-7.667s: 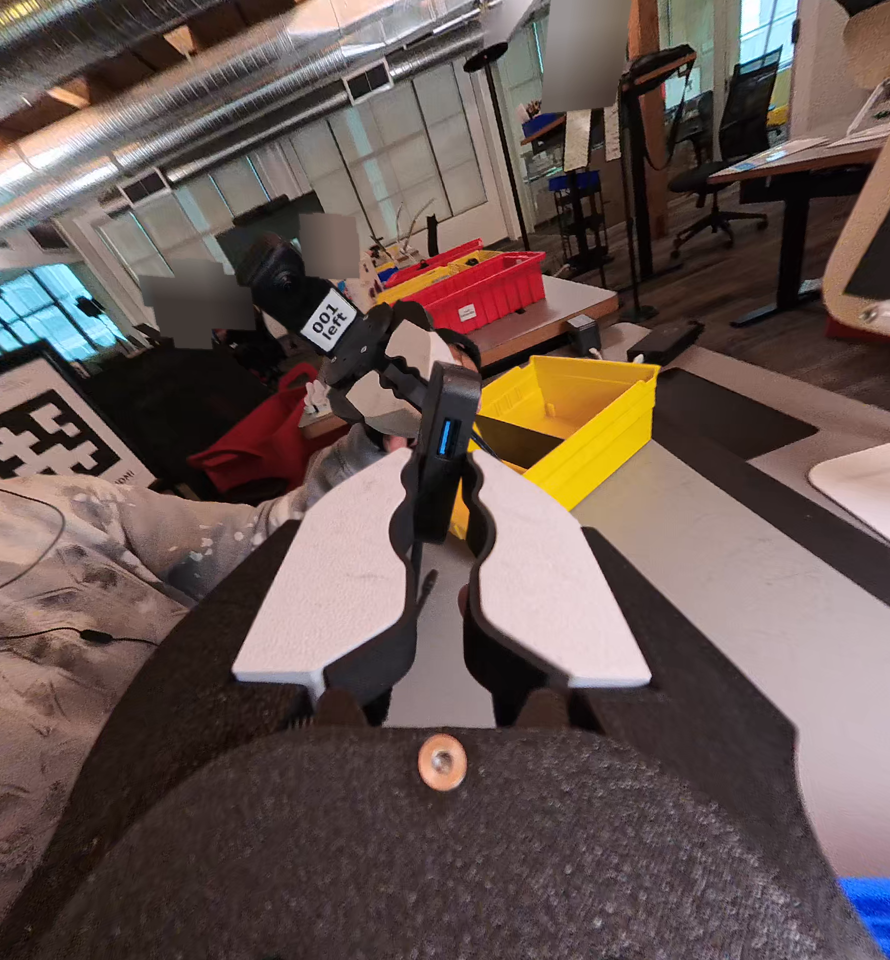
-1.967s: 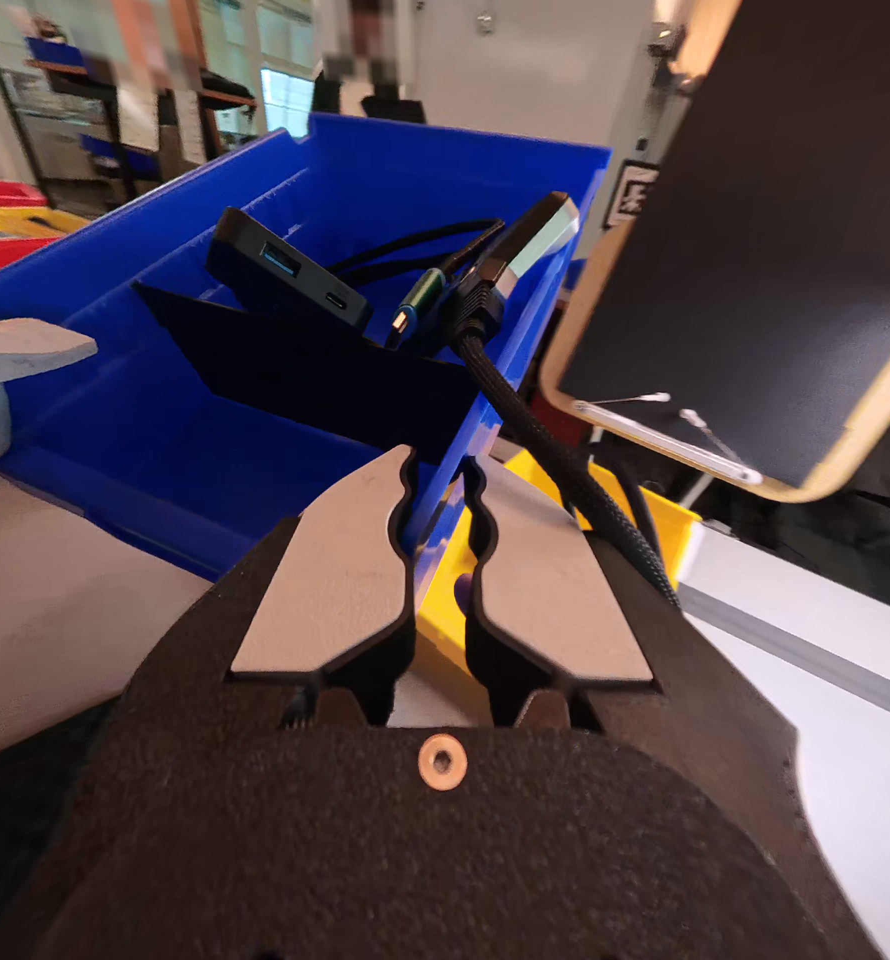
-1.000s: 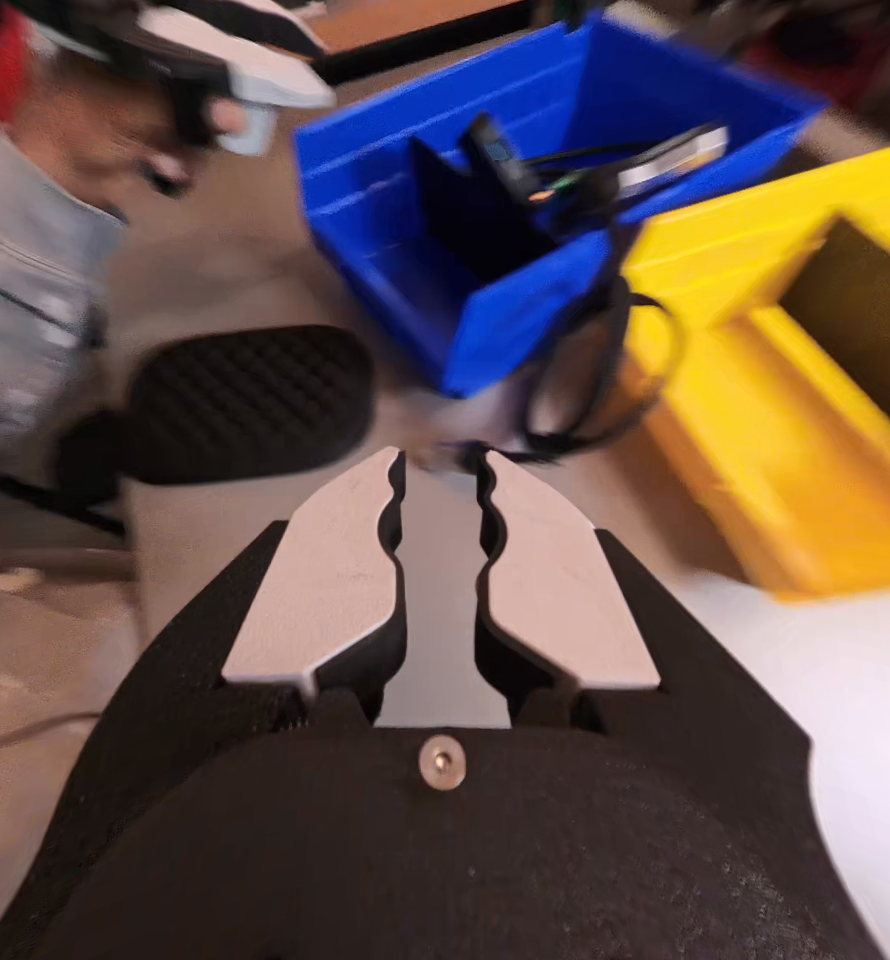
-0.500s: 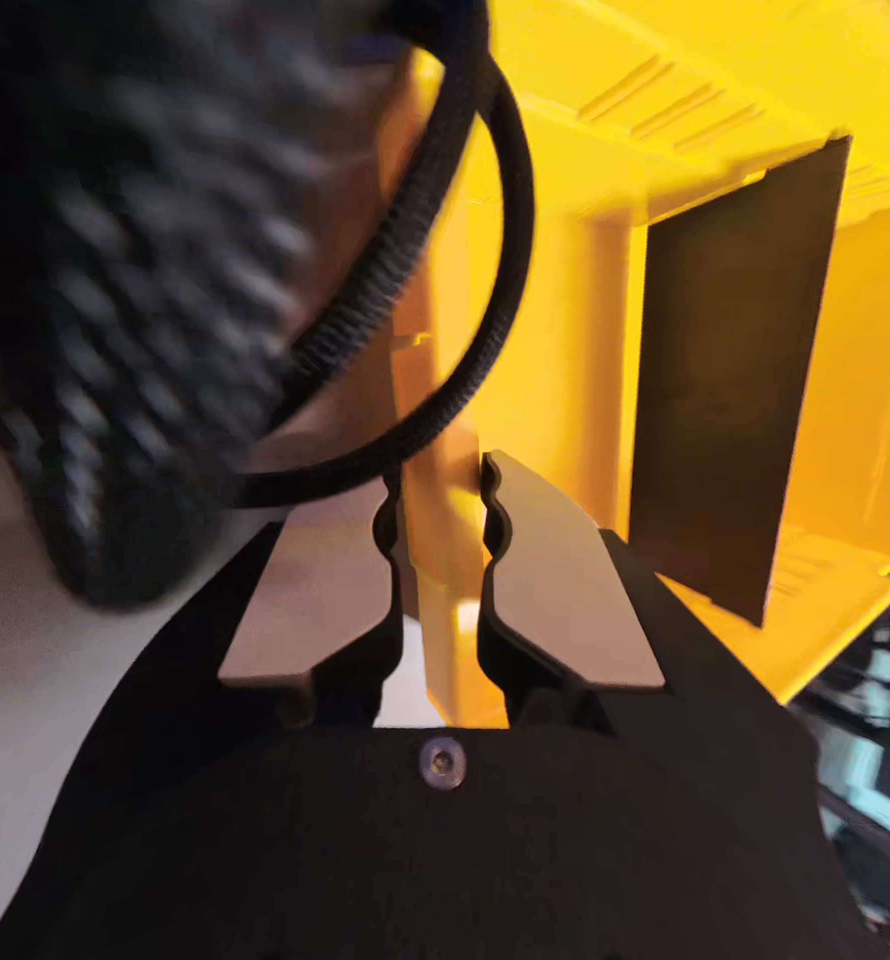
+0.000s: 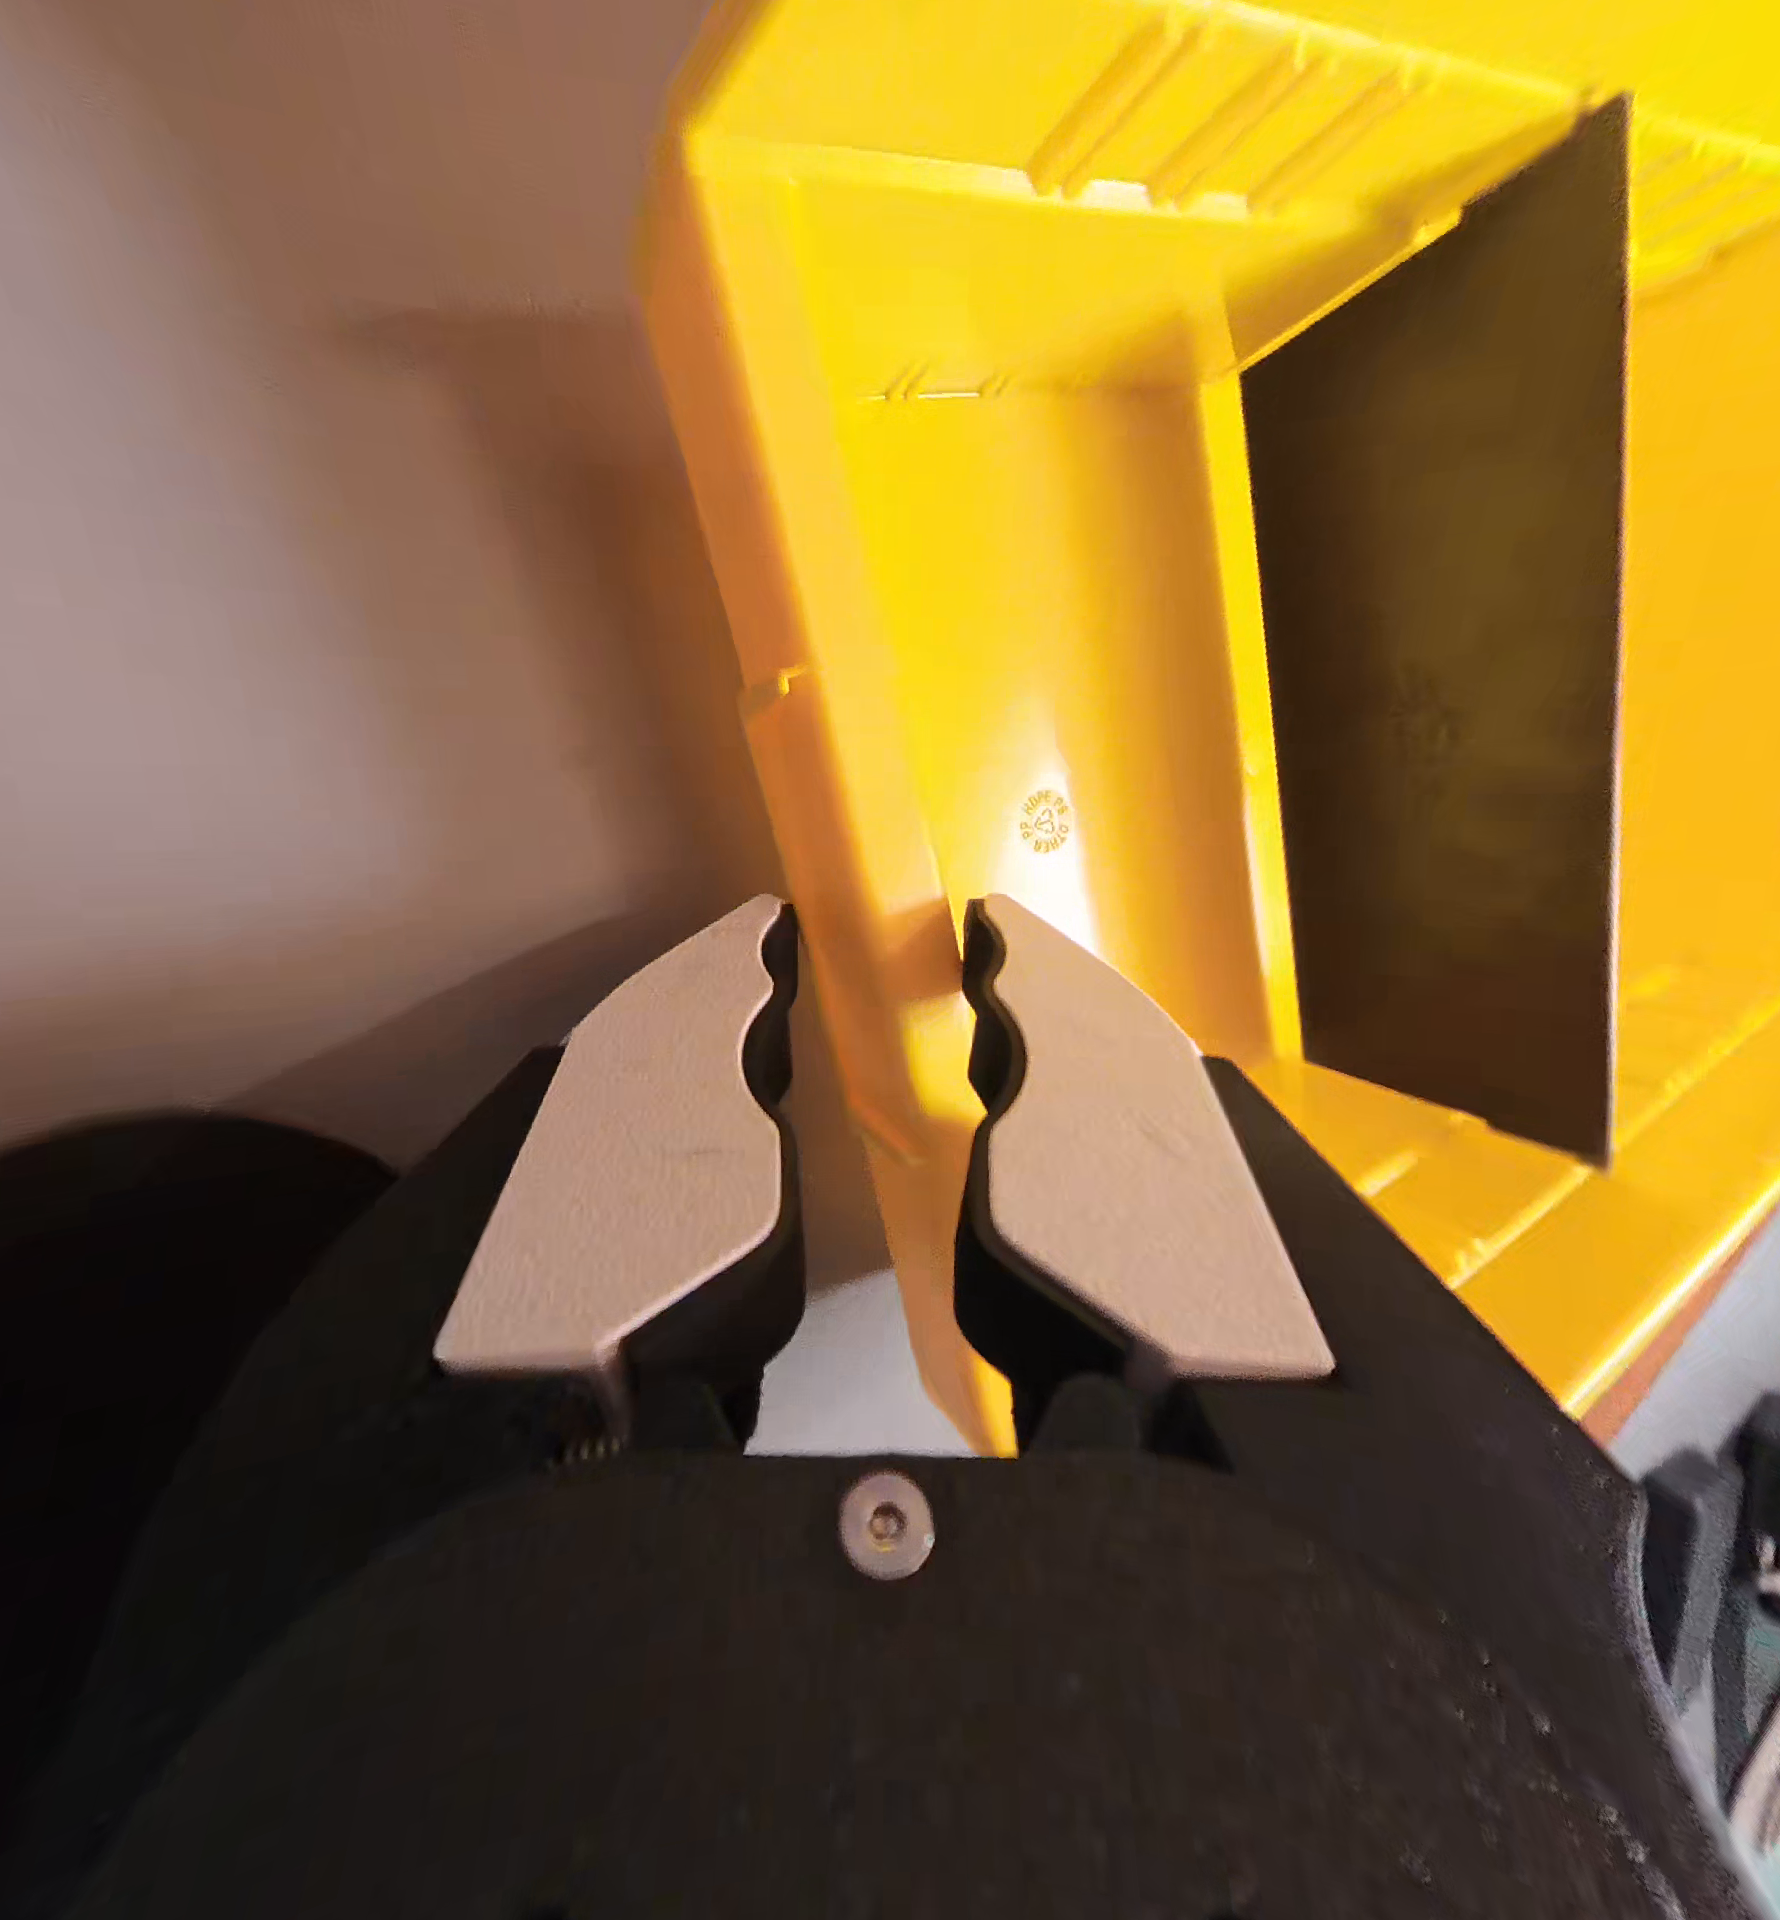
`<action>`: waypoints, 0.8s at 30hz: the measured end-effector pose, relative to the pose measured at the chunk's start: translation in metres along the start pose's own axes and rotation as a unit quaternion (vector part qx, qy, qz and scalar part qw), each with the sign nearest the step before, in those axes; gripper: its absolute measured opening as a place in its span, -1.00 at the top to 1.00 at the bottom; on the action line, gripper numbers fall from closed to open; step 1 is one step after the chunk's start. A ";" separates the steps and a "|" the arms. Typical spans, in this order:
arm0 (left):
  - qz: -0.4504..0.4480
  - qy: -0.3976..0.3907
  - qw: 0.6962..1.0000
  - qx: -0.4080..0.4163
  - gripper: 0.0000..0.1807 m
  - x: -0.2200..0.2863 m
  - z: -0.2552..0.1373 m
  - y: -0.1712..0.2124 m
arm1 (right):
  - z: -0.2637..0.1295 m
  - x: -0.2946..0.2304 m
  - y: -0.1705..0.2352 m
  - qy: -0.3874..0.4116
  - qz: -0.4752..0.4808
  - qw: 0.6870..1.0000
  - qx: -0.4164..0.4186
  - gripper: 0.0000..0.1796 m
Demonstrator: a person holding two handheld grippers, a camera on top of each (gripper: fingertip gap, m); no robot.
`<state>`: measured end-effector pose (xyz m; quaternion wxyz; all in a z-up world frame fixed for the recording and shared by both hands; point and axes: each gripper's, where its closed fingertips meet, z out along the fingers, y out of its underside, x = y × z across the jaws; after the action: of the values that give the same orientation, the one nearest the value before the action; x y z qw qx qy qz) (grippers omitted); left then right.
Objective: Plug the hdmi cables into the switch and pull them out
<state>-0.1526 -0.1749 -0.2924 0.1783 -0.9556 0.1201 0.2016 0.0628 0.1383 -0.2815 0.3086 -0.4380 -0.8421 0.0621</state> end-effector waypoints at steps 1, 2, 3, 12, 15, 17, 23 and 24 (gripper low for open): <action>0.000 0.000 1.000 0.002 0.66 -0.002 0.002 -0.003 | -0.001 0.007 0.010 0.007 0.005 1.000 -0.010 0.66; 0.000 0.004 1.000 0.005 0.66 -0.004 0.004 -0.006 | -0.001 0.015 0.018 0.014 0.008 1.000 -0.019 0.67; -0.003 0.012 1.000 0.011 0.67 -0.005 0.007 -0.010 | 0.001 0.025 0.025 0.019 0.008 0.999 -0.026 0.67; -0.056 0.056 0.996 0.030 0.70 -0.058 0.043 -0.028 | 0.037 0.104 0.056 0.023 0.014 0.997 -0.066 0.69; -0.068 0.055 0.996 0.024 0.71 -0.072 0.050 -0.028 | 0.040 0.108 0.056 0.020 0.015 0.998 -0.063 0.69; -0.071 0.054 0.996 0.023 0.71 -0.076 0.052 -0.028 | 0.040 0.108 0.056 0.025 0.012 0.998 -0.063 0.69; -0.062 0.039 0.997 0.032 0.70 -0.080 0.052 -0.027 | 0.035 0.108 0.053 0.043 0.022 0.997 -0.055 0.68; -0.063 0.030 0.996 0.046 0.69 -0.081 0.049 -0.029 | 0.029 0.108 0.046 0.053 0.033 0.997 -0.035 0.68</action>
<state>-0.2324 -0.1168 -0.2913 0.2309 -0.9576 0.0740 0.1556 0.0323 0.2552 -0.2716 0.3354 -0.4786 -0.8113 0.0193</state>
